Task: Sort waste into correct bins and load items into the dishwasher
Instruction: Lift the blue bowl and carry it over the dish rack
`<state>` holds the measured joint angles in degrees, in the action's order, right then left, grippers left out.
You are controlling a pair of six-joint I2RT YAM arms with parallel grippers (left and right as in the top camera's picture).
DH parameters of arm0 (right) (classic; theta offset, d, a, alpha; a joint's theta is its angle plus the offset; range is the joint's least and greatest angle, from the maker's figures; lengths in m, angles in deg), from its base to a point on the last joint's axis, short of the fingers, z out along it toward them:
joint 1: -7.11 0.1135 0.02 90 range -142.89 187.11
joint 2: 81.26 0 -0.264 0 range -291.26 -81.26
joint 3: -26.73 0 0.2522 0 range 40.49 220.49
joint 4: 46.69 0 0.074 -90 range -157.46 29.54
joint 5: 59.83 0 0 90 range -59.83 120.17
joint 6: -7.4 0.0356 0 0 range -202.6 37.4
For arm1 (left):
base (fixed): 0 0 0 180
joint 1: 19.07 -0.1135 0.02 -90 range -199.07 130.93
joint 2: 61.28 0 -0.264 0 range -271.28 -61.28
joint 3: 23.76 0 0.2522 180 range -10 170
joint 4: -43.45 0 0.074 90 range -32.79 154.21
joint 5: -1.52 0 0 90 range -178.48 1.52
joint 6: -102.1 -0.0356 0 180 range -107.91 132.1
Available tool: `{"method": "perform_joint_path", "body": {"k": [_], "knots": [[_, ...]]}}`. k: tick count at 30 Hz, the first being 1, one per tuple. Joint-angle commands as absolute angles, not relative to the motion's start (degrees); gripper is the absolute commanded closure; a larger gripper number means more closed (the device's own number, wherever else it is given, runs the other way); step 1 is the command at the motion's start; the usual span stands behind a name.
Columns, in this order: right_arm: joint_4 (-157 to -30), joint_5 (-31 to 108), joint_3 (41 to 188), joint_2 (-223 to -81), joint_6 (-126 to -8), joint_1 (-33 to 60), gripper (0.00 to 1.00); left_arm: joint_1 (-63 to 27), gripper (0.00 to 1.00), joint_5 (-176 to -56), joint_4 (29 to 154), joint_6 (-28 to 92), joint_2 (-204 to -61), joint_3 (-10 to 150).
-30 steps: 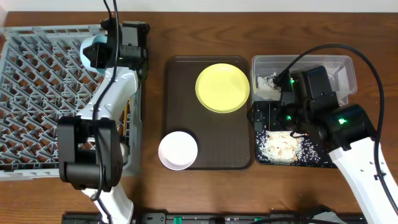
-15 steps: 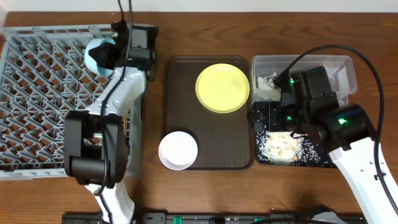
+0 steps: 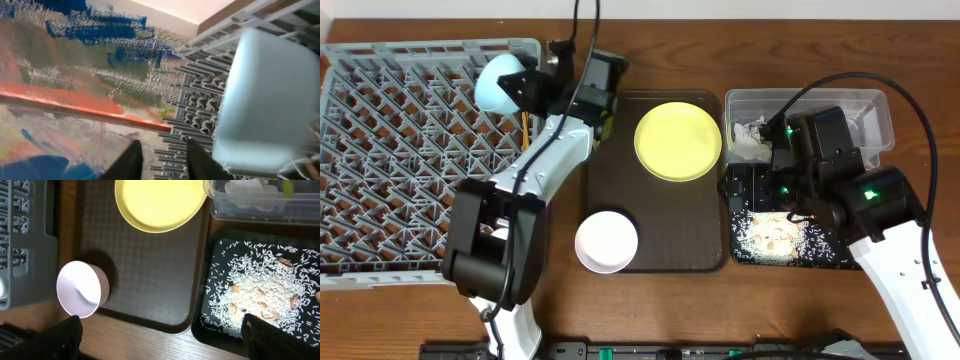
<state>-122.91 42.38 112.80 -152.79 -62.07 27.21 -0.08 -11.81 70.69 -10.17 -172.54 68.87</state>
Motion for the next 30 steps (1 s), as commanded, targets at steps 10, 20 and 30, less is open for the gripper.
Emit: {"method": "perform_joint_path", "body": {"k": [10, 20, 30], "knots": [[-124.4, 42.4, 112.8, -152.9, -62.5, 27.1, 0.01, -6.0, 0.55, -40.1, 87.7, 10.9, -159.9, 69.1], [-124.4, 42.5, 112.8, -152.9, -62.5, 27.1, 0.01, -32.0, 0.49, -95.8, 87.1, 21.0, -149.5, 69.9], [-124.4, 42.5, 112.8, -152.9, -62.5, 27.1, 0.01, -35.7, 0.50, -107.3, 80.7, 21.4, -160.8, 69.9]]}}
